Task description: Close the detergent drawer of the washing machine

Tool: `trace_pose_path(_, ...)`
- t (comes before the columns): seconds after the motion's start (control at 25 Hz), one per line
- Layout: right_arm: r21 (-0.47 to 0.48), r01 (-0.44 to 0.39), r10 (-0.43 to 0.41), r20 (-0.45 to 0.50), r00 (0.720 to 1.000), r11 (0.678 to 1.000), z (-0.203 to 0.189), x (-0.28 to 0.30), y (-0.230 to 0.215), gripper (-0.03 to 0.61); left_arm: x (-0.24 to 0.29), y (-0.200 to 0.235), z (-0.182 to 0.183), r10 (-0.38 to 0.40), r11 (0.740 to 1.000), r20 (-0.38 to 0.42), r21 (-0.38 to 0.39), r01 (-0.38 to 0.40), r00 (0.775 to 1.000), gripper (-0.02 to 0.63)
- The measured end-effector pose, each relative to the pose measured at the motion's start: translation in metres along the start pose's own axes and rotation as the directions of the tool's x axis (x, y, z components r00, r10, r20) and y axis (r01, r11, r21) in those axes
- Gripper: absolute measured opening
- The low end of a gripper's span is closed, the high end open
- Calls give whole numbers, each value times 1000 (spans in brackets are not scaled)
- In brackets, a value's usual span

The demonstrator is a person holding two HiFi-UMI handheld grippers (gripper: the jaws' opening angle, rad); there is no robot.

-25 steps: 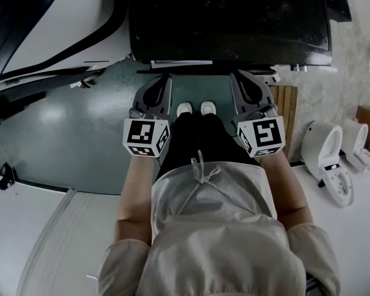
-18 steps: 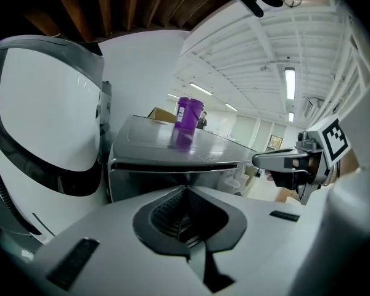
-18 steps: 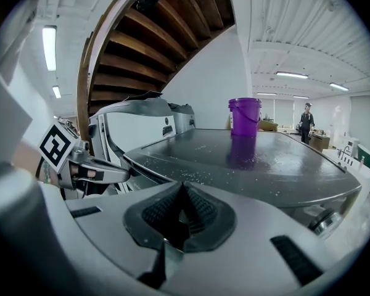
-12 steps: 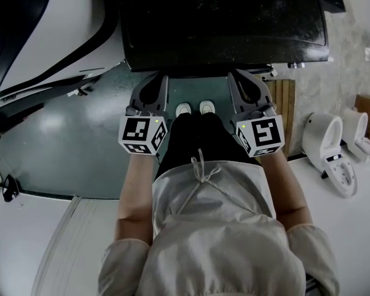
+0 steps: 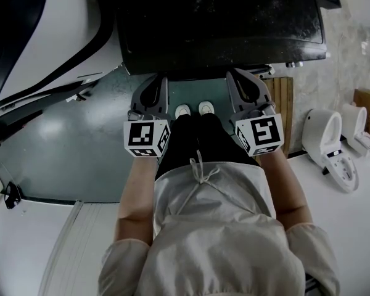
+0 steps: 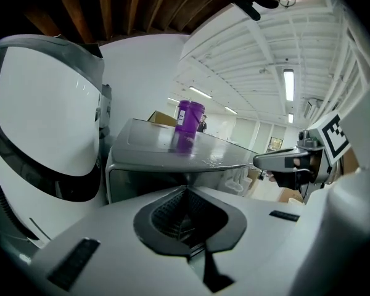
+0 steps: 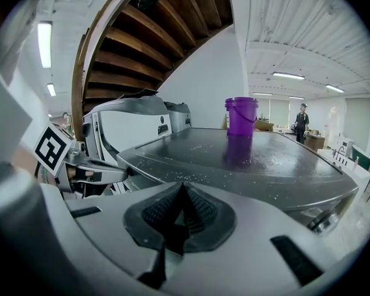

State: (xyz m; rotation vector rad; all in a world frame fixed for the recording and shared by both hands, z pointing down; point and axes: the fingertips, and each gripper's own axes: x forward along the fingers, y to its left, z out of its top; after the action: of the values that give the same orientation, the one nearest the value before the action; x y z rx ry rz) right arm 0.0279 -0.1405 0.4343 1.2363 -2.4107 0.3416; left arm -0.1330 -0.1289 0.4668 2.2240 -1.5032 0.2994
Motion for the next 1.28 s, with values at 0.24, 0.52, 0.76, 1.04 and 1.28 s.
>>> trace_pose_path(0.24, 3, 9, -9, 4, 1000, 1000, 1, -4, 3, 5, 1, -1, -1, -28, 1000, -11, 5, 28, 1000, 17)
trace_pose_path(0.52, -2, -4, 4, 19, 1000, 1000, 12, -18, 16, 5, -17, -3, 4, -85, 996, -42, 27, 86, 995, 18)
trace_pose_path(0.76, -27, -33, 35, 66, 997, 999, 44, -36, 28, 5, -51, -25, 40, -101, 992, 21, 72, 99, 995, 18)
trace_pose_path(1.04, -84, -62, 73, 130, 989, 995, 89, -61, 36, 5, -87, -45, 103, -99, 989, 123, 123, 83, 987, 18)
trace_pose_path(1.28, -105, -43, 69, 262, 963, 994, 132, -86, 31, 5, -109, -59, 172, -111, 982, 225, 173, 73, 968, 18)
